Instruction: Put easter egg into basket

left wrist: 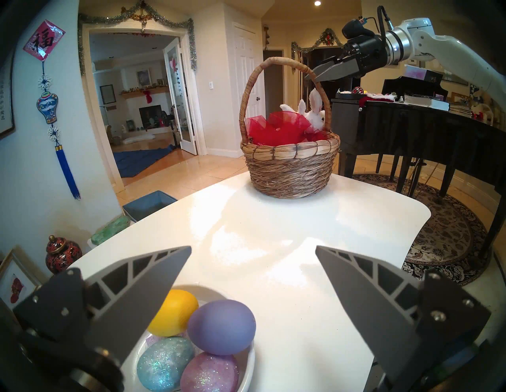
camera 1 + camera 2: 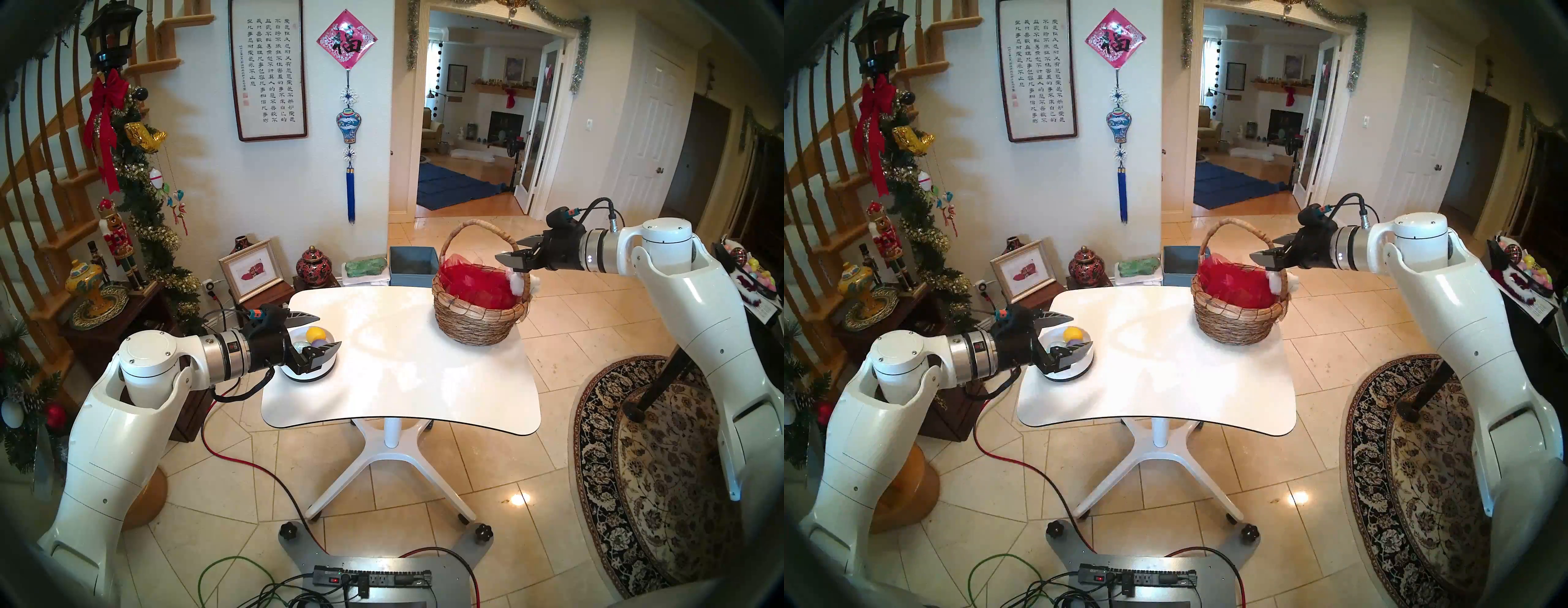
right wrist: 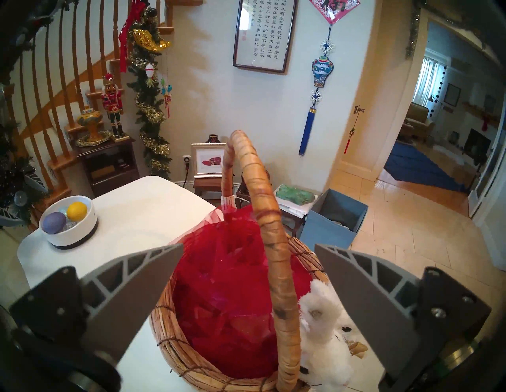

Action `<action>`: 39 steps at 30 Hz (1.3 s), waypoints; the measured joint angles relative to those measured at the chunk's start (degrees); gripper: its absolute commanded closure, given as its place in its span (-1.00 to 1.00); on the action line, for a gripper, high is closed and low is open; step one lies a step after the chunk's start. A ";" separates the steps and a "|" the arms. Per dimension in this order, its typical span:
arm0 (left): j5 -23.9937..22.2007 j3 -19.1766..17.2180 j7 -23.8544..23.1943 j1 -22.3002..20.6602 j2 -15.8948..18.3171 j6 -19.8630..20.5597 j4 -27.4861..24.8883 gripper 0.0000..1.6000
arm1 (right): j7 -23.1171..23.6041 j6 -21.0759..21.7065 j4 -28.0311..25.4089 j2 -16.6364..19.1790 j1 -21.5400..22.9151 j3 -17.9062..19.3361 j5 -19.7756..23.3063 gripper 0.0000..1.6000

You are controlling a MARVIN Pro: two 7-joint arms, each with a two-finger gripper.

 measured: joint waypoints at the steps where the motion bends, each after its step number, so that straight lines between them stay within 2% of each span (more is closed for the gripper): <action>1: 0.00 0.00 0.00 0.00 0.00 0.00 0.00 -1.00 | -0.19 0.00 0.05 -0.14 0.05 -0.02 -0.14 -1.00; 17: 0.00 0.00 0.00 0.00 0.00 0.00 0.00 -1.00 | -4.73 -0.24 2.24 -2.49 0.46 0.01 -2.25 -1.00; 32: 0.00 0.00 0.00 0.00 0.00 0.00 0.00 -1.00 | -1.40 -0.15 4.39 -2.85 1.43 -0.66 -2.28 -1.00; 36: 0.00 0.00 0.00 0.00 0.00 0.00 0.00 -1.00 | -0.92 -0.11 4.43 -2.87 1.59 -0.72 -2.28 -0.83; 39: 0.00 0.00 0.00 0.00 0.00 0.00 0.00 -1.00 | -0.58 0.11 4.50 -2.94 1.74 -0.72 -2.12 -0.47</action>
